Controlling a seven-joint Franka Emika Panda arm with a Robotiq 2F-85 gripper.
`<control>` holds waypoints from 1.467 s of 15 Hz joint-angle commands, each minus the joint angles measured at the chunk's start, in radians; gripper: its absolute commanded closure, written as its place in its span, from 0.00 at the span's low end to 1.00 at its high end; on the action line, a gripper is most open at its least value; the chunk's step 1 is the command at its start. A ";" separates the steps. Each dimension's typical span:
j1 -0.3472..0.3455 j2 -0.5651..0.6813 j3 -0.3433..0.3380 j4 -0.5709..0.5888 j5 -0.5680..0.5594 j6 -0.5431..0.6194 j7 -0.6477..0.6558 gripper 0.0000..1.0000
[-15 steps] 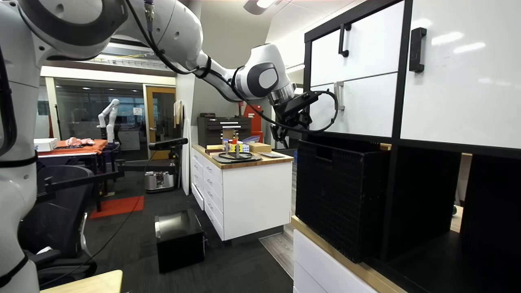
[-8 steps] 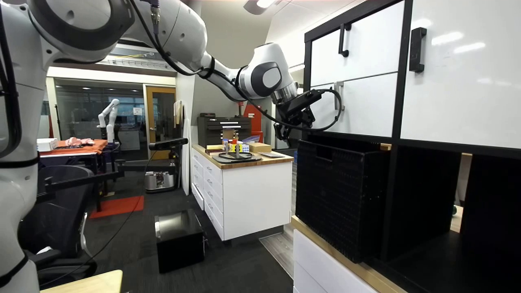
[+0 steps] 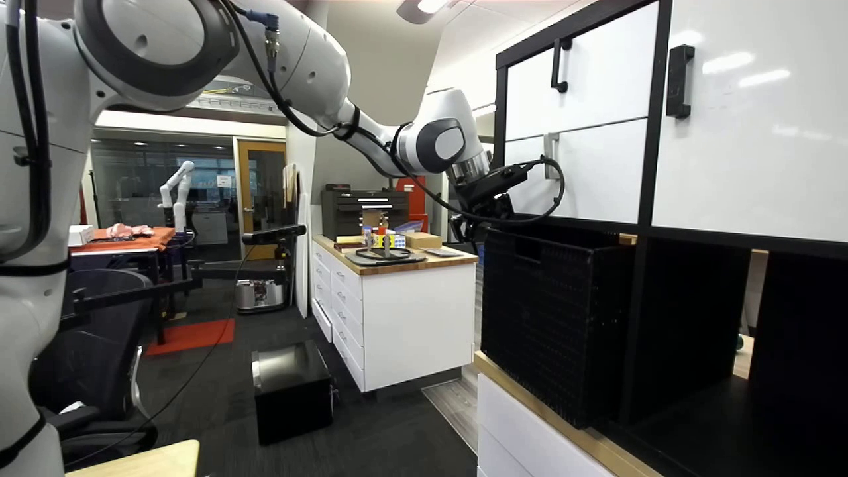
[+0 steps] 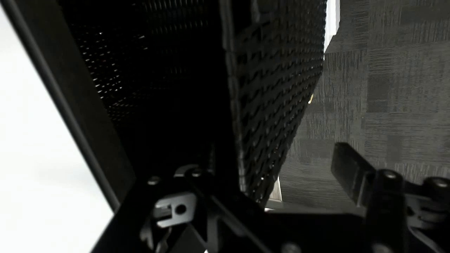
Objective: Slide out the basket from the shelf
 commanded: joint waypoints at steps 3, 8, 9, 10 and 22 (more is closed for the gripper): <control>-0.017 0.008 0.011 0.040 0.009 -0.052 0.009 0.58; -0.022 -0.028 0.017 0.012 0.024 -0.063 0.013 0.90; -0.023 -0.038 0.020 0.002 0.032 -0.066 0.010 0.95; -0.023 -0.051 0.023 -0.009 0.040 -0.071 0.010 0.98; -0.018 -0.195 0.026 -0.134 0.152 -0.182 0.005 0.97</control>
